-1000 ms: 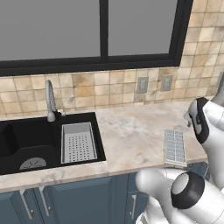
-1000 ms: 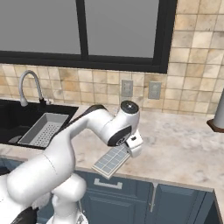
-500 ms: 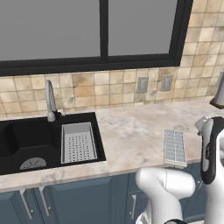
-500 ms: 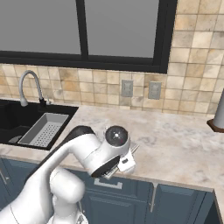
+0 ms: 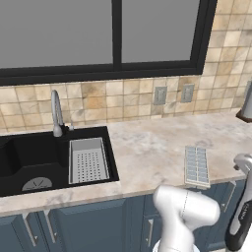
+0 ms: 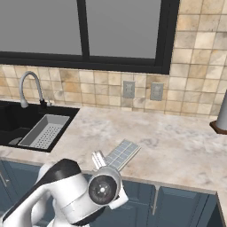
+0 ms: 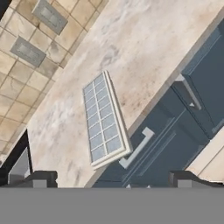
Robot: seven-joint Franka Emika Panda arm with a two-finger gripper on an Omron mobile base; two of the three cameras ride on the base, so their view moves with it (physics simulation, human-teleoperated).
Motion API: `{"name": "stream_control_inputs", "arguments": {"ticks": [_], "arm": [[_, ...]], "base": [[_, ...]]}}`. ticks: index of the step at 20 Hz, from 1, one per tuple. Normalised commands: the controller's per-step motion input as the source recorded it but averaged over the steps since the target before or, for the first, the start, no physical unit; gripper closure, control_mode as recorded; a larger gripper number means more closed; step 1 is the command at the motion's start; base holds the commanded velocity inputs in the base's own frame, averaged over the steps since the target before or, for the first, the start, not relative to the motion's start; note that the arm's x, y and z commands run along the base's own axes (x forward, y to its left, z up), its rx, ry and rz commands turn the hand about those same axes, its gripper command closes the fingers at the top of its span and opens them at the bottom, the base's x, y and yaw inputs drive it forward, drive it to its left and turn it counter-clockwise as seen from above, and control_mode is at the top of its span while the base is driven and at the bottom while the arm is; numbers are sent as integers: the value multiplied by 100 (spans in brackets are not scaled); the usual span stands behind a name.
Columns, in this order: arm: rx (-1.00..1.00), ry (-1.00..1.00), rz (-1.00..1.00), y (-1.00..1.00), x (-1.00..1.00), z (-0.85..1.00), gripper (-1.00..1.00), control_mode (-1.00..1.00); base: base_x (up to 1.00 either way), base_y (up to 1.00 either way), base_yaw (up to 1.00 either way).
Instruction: The ice cube tray has been filled with water. Take the tray and place it in the freezer to make ice. Close the freezer door after placing the tray.
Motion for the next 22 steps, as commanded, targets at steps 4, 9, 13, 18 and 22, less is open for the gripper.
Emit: {"name": "stream_control_inputs", "arguments": {"ticks": [4, 9, 13, 18, 22], "arm": [[6, -8, 0, 29, -42, 0, -100, -100], [8, -2, 0, 24, -14, 0, -100, -100], [13, 0, 0, 11, 0, 0, -100, -100], [14, 0, 0, 5, 1, -11, -100, -100], [14, -1, 0, 0, 1, -25, -100, -100]], "base": [[0, 0, 0], [0, 0, 0], [0, 0, 0], [0, 0, 0], [0, 0, 0]]}}
